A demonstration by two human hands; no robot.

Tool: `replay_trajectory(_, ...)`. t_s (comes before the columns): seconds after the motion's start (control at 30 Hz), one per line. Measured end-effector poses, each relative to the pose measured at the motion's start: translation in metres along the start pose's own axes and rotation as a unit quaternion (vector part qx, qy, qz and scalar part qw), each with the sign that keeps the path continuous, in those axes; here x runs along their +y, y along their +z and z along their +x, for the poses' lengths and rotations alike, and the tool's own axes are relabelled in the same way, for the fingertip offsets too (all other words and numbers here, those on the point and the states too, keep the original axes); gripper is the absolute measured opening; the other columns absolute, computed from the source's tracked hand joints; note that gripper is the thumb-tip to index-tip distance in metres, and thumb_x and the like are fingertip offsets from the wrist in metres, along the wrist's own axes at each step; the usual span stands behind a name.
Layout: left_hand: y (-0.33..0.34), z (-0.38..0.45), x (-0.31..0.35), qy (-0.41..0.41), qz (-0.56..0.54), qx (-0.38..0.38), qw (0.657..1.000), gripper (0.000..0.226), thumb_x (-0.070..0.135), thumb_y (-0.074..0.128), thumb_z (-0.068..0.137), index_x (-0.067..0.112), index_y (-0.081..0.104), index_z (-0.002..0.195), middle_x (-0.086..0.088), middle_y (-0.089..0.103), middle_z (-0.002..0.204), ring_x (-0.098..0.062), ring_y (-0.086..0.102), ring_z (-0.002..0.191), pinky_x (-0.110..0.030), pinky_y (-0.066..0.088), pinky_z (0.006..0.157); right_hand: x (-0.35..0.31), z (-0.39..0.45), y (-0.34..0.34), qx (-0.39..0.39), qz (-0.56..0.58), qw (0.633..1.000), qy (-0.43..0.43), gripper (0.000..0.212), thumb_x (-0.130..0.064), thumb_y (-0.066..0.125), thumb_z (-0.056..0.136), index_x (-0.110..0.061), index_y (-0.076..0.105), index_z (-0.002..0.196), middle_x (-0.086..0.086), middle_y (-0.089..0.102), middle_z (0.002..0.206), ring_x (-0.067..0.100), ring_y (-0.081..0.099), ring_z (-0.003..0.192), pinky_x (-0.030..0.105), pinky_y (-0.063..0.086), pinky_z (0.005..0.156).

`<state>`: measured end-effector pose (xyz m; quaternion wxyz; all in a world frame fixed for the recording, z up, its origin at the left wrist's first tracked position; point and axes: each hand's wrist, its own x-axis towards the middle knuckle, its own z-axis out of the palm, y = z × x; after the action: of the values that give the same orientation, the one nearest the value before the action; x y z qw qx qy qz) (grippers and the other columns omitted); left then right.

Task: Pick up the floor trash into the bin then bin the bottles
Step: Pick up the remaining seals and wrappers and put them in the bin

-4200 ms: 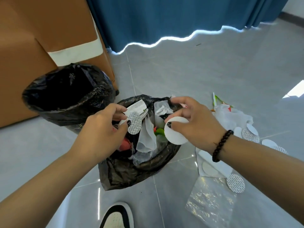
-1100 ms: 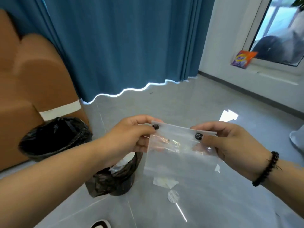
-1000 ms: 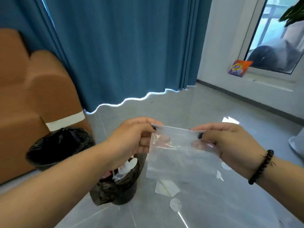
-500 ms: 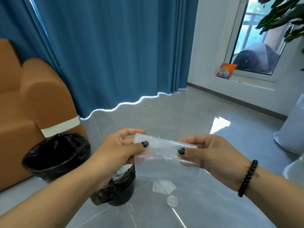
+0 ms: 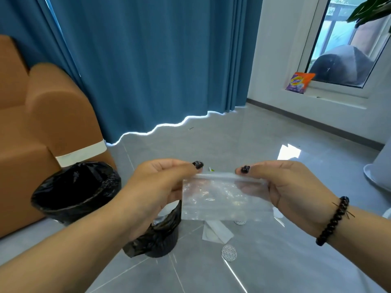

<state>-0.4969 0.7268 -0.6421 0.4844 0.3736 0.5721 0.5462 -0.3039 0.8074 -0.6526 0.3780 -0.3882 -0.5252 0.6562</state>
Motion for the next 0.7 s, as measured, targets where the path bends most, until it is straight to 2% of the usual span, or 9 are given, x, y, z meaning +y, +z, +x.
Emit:
replay_trajectory(0.07, -0.003, 0.001, -0.005, 0.005, 0.021, 0.020, 1.000, 0.016, 0.008, 0.069, 0.083, 0.002, 0.071, 0.097, -0.015, 0.075, 0.092, -0.022, 0.072, 0.073, -0.017, 0.053, 0.048, 0.008, 0.001, 0.001, -0.001, -0.027, 0.999, -0.017, 0.014, -0.001, 0.071, 0.070, 0.001, 0.074, 0.083, 0.015, 0.074, 0.090, 0.025, 0.071, 0.082, 0.028, 0.059, 0.076)
replay_trajectory(0.17, -0.005, 0.002, -0.010, -0.016, 0.008, 0.030, 0.999, 0.025, 0.003, 0.070, 0.081, 0.008, 0.066, 0.105, -0.013, 0.075, 0.094, -0.012, 0.068, 0.056, -0.012, 0.042, 0.036, 0.016, 0.003, 0.000, -0.019, -0.046, 0.999, -0.018, 0.037, -0.011, 0.076, 0.059, -0.005, 0.072, 0.096, 0.013, 0.074, 0.096, 0.027, 0.070, 0.091, 0.028, 0.058, 0.080)
replay_trajectory(0.23, -0.005, 0.003, -0.012, -0.037, -0.009, 0.019, 0.999, 0.023, 0.006, 0.065, 0.086, 0.006, 0.064, 0.109, -0.015, 0.074, 0.093, -0.012, 0.068, 0.053, -0.014, 0.044, 0.037, 0.018, 0.003, 0.001, -0.028, -0.052, 0.998, -0.018, 0.038, -0.015, 0.075, 0.054, -0.004, 0.073, 0.091, 0.015, 0.073, 0.093, 0.030, 0.070, 0.090, 0.029, 0.058, 0.079)
replay_trajectory(0.3, -0.009, 0.007, -0.017, -0.068, -0.012, -0.031, 0.997, 0.026, 0.018, 0.055, 0.094, 0.004, 0.064, 0.114, -0.015, 0.074, 0.096, -0.020, 0.073, 0.072, -0.027, 0.060, 0.060, 0.020, 0.001, 0.002, -0.032, -0.052, 0.998, -0.025, 0.026, -0.011, 0.075, 0.060, -0.005, 0.074, 0.086, 0.017, 0.073, 0.091, 0.032, 0.070, 0.089, 0.034, 0.059, 0.079)
replay_trajectory(0.33, -0.011, 0.009, -0.020, -0.088, -0.009, -0.055, 0.995, 0.031, 0.024, 0.049, 0.096, 0.006, 0.063, 0.117, -0.014, 0.074, 0.101, -0.025, 0.073, 0.085, -0.035, 0.060, 0.074, 0.022, 0.000, 0.003, -0.031, -0.059, 0.997, -0.029, 0.017, -0.007, 0.075, 0.066, -0.006, 0.073, 0.083, 0.016, 0.073, 0.089, 0.033, 0.071, 0.087, 0.037, 0.059, 0.077)
replay_trajectory(0.37, -0.013, 0.011, -0.022, -0.104, 0.001, -0.072, 0.992, 0.035, 0.029, 0.045, 0.098, 0.008, 0.063, 0.119, -0.013, 0.073, 0.103, -0.027, 0.072, 0.092, -0.038, 0.059, 0.079, 0.022, -0.001, 0.003, -0.027, -0.072, 0.997, -0.032, 0.011, -0.003, 0.074, 0.071, -0.008, 0.073, 0.081, 0.016, 0.073, 0.086, 0.033, 0.071, 0.085, 0.037, 0.058, 0.072)
replay_trajectory(0.43, -0.017, 0.014, -0.026, -0.131, 0.030, -0.091, 0.987, 0.040, 0.038, 0.038, 0.098, 0.013, 0.061, 0.120, -0.012, 0.074, 0.102, -0.029, 0.072, 0.090, -0.032, 0.058, 0.072, 0.023, -0.002, 0.004, -0.013, -0.101, 0.994, -0.046, 0.010, 0.000, 0.071, 0.077, -0.010, 0.073, 0.079, 0.015, 0.073, 0.082, 0.033, 0.072, 0.080, 0.031, 0.057, 0.062)
replay_trajectory(0.5, -0.016, 0.016, -0.029, -0.143, 0.049, -0.102, 0.983, 0.043, 0.043, 0.035, 0.098, 0.013, 0.060, 0.117, -0.012, 0.075, 0.096, -0.027, 0.073, 0.080, -0.027, 0.054, 0.065, 0.024, -0.001, 0.003, -0.001, -0.108, 0.992, -0.060, 0.013, 0.005, 0.068, 0.078, -0.008, 0.073, 0.078, 0.015, 0.073, 0.081, 0.031, 0.072, 0.076, 0.030, 0.058, 0.061)
replay_trajectory(0.7, -0.019, 0.021, -0.036, -0.090, 0.069, -0.103, 0.988, 0.024, 0.020, 0.055, 0.094, 0.009, 0.064, 0.114, -0.008, 0.074, 0.082, -0.017, 0.071, 0.066, -0.018, 0.052, 0.053, 0.031, 0.006, 0.004, 0.010, -0.184, 0.980, -0.072, 0.030, 0.010, 0.062, 0.075, -0.016, 0.076, 0.070, -0.005, 0.073, 0.093, 0.029, 0.068, 0.088, 0.049, 0.054, 0.086)
